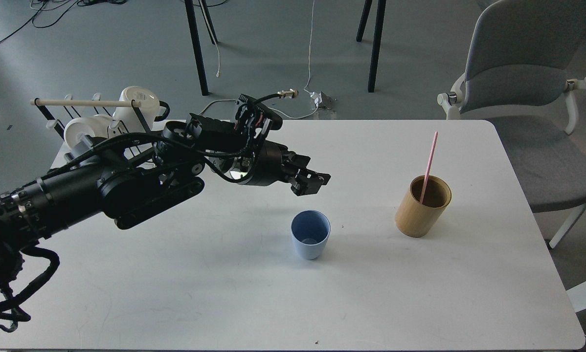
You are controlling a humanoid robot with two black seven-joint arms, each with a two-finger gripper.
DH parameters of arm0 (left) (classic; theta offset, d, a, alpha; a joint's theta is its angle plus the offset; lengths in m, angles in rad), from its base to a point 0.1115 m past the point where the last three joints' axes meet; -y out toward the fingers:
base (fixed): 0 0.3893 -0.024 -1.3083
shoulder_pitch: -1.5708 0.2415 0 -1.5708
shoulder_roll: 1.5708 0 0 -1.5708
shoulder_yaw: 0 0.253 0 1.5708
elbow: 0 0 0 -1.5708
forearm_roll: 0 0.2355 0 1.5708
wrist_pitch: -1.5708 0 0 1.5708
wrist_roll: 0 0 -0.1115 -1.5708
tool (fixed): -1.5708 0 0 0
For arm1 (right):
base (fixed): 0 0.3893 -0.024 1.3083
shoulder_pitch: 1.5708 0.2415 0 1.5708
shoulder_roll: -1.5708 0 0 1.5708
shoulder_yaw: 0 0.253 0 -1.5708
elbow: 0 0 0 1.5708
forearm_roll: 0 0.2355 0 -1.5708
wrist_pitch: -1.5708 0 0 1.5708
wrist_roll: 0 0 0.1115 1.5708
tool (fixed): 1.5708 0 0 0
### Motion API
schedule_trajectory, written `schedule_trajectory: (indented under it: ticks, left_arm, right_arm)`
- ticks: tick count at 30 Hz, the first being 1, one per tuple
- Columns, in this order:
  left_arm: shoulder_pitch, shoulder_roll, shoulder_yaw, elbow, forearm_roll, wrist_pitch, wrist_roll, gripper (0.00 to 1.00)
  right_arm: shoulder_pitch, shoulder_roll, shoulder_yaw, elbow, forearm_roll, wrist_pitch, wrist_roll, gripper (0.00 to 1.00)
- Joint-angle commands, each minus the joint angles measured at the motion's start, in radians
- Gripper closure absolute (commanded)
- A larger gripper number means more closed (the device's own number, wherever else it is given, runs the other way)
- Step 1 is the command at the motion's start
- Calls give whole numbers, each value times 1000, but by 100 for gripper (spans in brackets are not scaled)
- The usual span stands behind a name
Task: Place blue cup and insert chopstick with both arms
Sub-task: 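Release the blue cup and retract the left arm, then reach the right gripper to the straw in the tan cup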
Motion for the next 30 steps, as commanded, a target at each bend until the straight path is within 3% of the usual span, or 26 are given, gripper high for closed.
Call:
schedule_trajectory:
  ticks: [1,4,8,14,20,26,30]
  left_arm:
    - [8,20,-125,66,-297,0,-7,12]
    - [22,20,-187,158,-564,0,-1,2]
    - [20,23,-204,292,-912,0,0,1]
    - [25,44,-235,342,-1300,0,7,1]
    - [42,58,-279,467,-1641,0,10,1]
    - [50,66,-281,605,-1781,0,11,1]
    - [65,70,-284,610,-1859,0,10,1]
  right_arm:
    - [0,-127,-104,193,-38,0,6,1]
    - [-2,-218,-119,360,-138,-16,6,1]
    - [-2,-276,-119,561,-391,-136,6,1]
    - [-10,-293,-179,773,-891,-294,-4,1]
    - [-10,-212,-254,798,-1227,-320,-6,1]
    - [-11,-126,-384,784,-1470,-377,-6,4]
    - [-11,-74,-486,720,-1545,-443,-9,6]
